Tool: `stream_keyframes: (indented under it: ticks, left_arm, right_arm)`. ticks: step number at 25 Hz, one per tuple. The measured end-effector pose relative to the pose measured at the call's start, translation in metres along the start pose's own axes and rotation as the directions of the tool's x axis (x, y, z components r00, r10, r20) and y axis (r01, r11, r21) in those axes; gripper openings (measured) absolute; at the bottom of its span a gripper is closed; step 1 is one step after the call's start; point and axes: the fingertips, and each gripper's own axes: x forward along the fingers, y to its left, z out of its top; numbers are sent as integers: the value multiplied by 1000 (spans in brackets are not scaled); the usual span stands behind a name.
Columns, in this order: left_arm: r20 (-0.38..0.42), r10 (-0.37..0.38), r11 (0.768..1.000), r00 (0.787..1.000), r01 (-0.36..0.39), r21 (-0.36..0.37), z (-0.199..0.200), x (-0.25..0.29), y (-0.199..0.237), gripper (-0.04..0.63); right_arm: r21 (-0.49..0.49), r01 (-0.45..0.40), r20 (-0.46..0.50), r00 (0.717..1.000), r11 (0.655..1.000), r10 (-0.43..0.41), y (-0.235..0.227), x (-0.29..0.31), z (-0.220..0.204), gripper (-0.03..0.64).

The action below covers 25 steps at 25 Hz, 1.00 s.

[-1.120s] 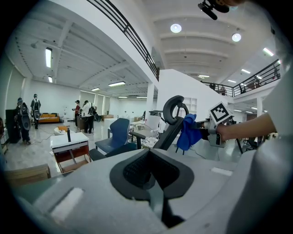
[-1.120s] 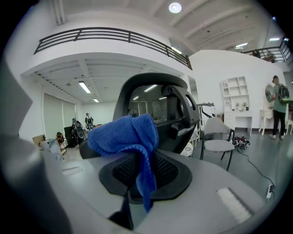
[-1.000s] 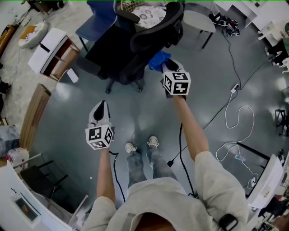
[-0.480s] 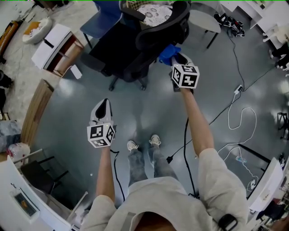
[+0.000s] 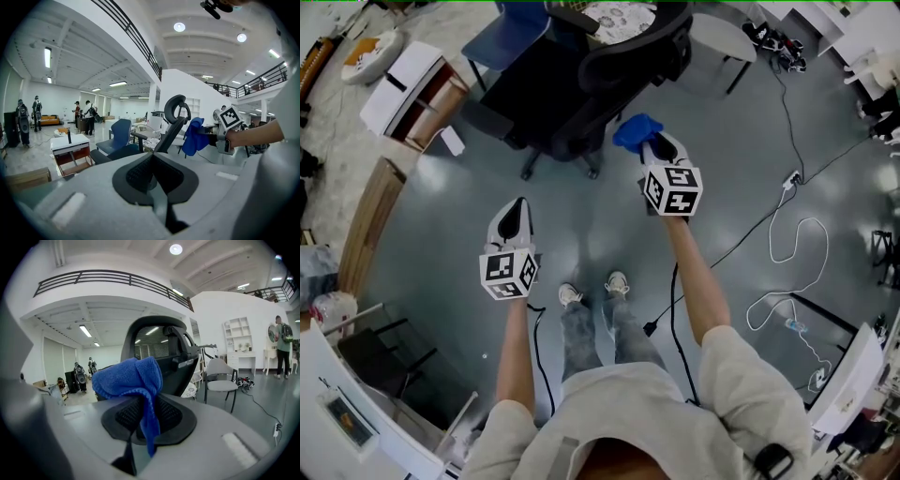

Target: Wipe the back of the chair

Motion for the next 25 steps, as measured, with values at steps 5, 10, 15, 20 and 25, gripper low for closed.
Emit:
stream_keyframes:
  ticks: [5,10,15,20,25]
  left_arm:
    - [-7,-8,1000,1000,8,-4,-7,-1,-4,5]
    - [-18,-1,1000,1000,1,-14,-18,-5,-4,5]
    - [-34,9,1000,999,-9,-25,-33,-9,1,5]
    - [-43,17,999,999,-18,-32,-40,-10,5,5]
    - [-48,24,999,999,-25,-31,-41,-9,8,5]
  right_arm:
    - [1,-51,-27,998,999,51,39,-7,-27,69]
    - [7,-123,-56,991,992,123,83,0,-53,69]
    - [3,-191,-69,979,982,191,117,19,-65,69]
    - [-18,-236,-63,970,972,235,137,35,-59,69]
    - [-36,-252,-73,966,967,249,137,45,-57,69]
